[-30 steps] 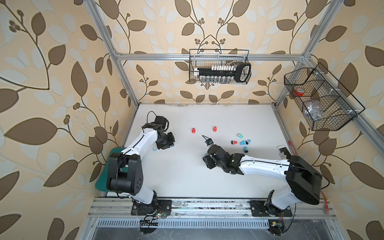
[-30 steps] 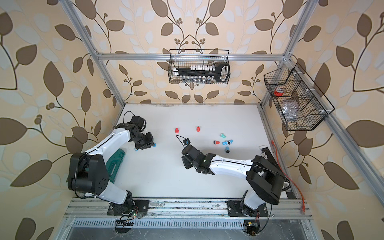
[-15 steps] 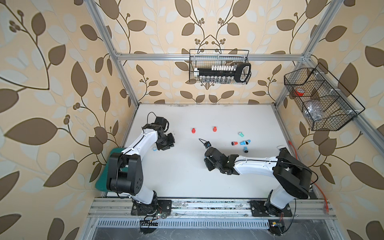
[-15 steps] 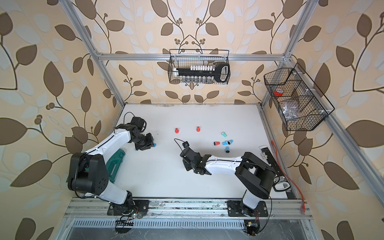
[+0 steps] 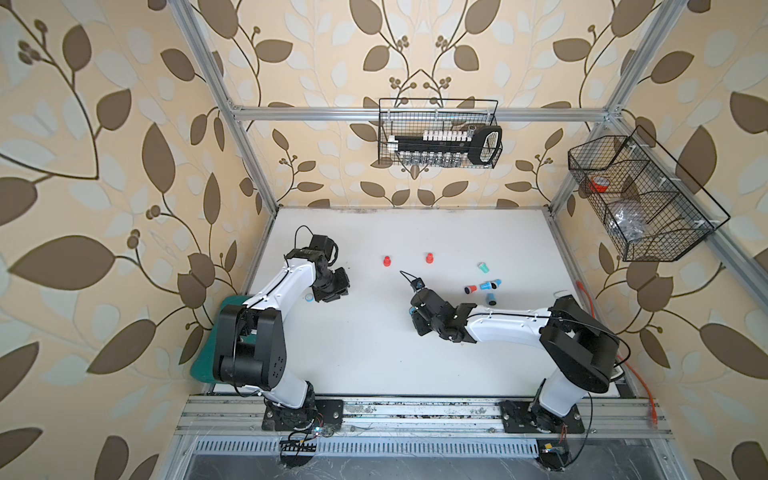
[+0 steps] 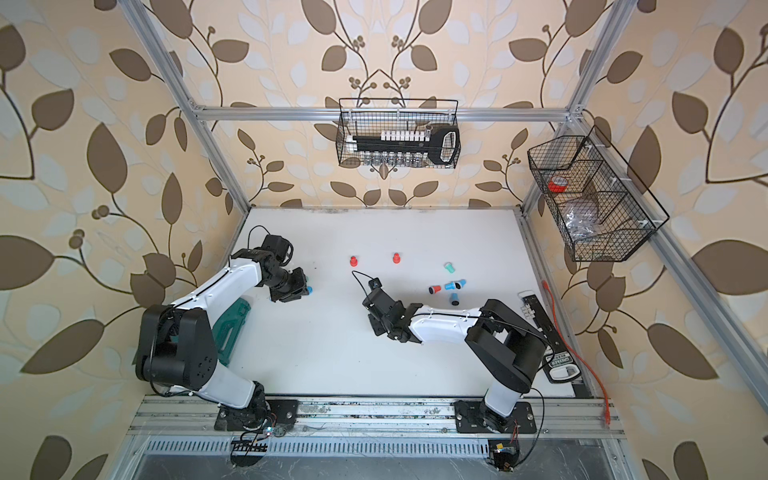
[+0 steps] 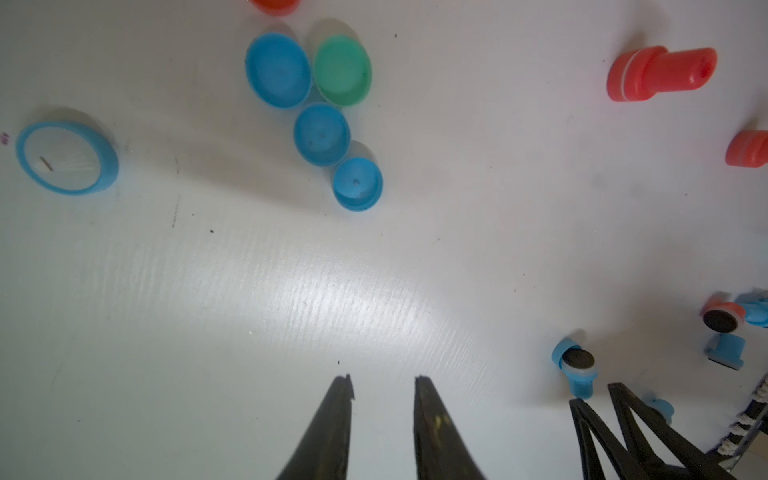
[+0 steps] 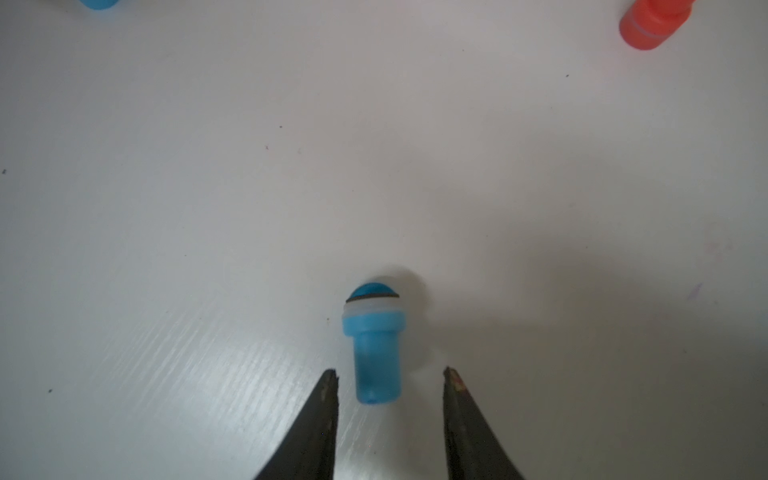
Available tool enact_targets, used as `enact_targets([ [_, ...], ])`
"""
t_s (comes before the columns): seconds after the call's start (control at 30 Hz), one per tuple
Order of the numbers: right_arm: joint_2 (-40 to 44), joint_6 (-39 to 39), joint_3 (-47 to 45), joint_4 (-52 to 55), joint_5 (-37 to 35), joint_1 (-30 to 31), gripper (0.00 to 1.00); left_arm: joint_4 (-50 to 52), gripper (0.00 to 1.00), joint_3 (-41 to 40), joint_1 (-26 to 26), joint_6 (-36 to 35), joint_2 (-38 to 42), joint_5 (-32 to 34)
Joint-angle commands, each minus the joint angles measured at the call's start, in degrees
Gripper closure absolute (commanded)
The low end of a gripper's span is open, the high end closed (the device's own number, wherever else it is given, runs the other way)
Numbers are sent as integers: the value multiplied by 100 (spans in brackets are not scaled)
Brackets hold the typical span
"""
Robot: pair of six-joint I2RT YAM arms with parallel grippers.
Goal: Close the stamp cap
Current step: Pick up the stamp from the center of the board.
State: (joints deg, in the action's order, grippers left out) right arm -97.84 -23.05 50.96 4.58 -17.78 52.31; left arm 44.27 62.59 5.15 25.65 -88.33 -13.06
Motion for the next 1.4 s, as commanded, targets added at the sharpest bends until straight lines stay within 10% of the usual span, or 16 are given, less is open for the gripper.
enact_targets([
  [0.0,-140,55,177,149,112,-3,63,-6,71,2,-64,-48,101,41],
  [0.93,-127,349,579,589,286,-46,92,-24,71,-58,-62,-64,128,49],
  [1.37,-1156,548,4859,5849,2150,-780,100,-76,72,-89,-64,-55,207,41],
])
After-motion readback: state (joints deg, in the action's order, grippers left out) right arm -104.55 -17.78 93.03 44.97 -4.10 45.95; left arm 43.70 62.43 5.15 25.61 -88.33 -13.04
